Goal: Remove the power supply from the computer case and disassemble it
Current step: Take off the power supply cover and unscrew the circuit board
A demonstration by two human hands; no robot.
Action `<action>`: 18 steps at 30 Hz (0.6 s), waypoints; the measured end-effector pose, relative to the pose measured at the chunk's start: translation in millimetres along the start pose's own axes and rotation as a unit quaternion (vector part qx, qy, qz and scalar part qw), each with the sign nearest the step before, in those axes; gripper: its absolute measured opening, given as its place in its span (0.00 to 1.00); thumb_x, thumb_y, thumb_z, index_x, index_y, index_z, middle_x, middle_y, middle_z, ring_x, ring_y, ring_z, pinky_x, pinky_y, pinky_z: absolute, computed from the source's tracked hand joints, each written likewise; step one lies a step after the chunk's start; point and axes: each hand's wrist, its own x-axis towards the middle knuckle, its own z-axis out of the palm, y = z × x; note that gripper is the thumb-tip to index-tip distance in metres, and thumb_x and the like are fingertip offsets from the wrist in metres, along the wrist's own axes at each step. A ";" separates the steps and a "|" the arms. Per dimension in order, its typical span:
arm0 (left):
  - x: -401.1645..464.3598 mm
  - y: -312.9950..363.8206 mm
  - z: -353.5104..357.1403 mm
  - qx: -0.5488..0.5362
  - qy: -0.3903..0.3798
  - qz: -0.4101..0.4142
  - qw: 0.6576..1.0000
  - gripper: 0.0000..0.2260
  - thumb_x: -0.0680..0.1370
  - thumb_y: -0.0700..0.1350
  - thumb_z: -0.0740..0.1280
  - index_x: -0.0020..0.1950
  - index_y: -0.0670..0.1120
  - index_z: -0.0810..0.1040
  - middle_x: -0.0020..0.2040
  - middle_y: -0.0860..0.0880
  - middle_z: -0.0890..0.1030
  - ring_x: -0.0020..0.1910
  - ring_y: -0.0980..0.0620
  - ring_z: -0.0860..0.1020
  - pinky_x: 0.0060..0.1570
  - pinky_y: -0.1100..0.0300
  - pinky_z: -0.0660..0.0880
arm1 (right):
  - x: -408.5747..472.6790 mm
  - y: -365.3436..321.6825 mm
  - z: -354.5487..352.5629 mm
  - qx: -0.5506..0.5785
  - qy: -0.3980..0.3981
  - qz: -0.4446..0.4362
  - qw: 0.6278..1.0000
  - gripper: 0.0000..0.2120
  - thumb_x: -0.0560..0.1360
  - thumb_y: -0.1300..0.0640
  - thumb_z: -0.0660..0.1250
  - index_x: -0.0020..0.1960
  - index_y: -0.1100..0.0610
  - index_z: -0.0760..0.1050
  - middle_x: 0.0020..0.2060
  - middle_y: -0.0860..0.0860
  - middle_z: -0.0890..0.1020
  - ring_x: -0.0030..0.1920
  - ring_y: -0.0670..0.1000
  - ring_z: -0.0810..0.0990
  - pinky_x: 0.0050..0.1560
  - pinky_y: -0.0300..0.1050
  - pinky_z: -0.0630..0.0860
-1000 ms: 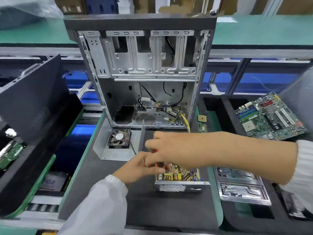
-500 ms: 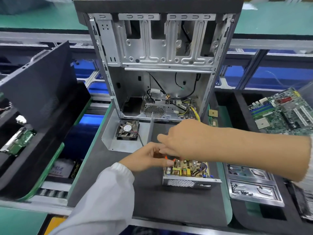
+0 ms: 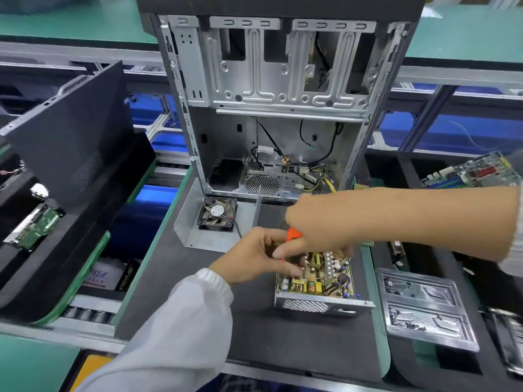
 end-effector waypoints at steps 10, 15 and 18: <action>-4.7 1.6 -6.5 -0.020 -0.066 -0.018 0.997 0.11 0.74 0.31 0.70 0.54 0.42 0.82 0.50 0.49 0.85 0.54 0.51 0.81 0.57 0.60 0.76 | 0.7 -10.8 0.7 -0.246 0.087 -0.188 0.947 0.23 0.72 0.45 0.69 0.62 0.46 0.63 0.48 0.48 0.64 0.48 0.51 0.71 0.32 0.43 0.59; -0.9 0.2 -1.5 -0.015 -0.024 -0.018 0.999 0.16 0.75 0.30 0.70 0.55 0.49 0.81 0.47 0.49 0.85 0.48 0.52 0.82 0.50 0.61 0.77 | -1.4 -9.0 -2.6 -0.241 0.136 -0.038 0.960 0.15 0.79 0.42 0.58 0.44 0.53 0.66 0.34 0.49 0.71 0.35 0.52 0.72 0.34 0.44 0.66; -2.2 -0.6 -0.3 -0.042 -0.008 -0.021 0.999 0.13 0.75 0.31 0.70 0.54 0.46 0.82 0.48 0.45 0.84 0.50 0.47 0.81 0.54 0.56 0.77 | -4.7 -7.4 1.6 -0.215 0.099 -0.067 0.969 0.08 0.81 0.49 0.58 0.57 0.52 0.67 0.45 0.53 0.71 0.42 0.54 0.73 0.35 0.46 0.66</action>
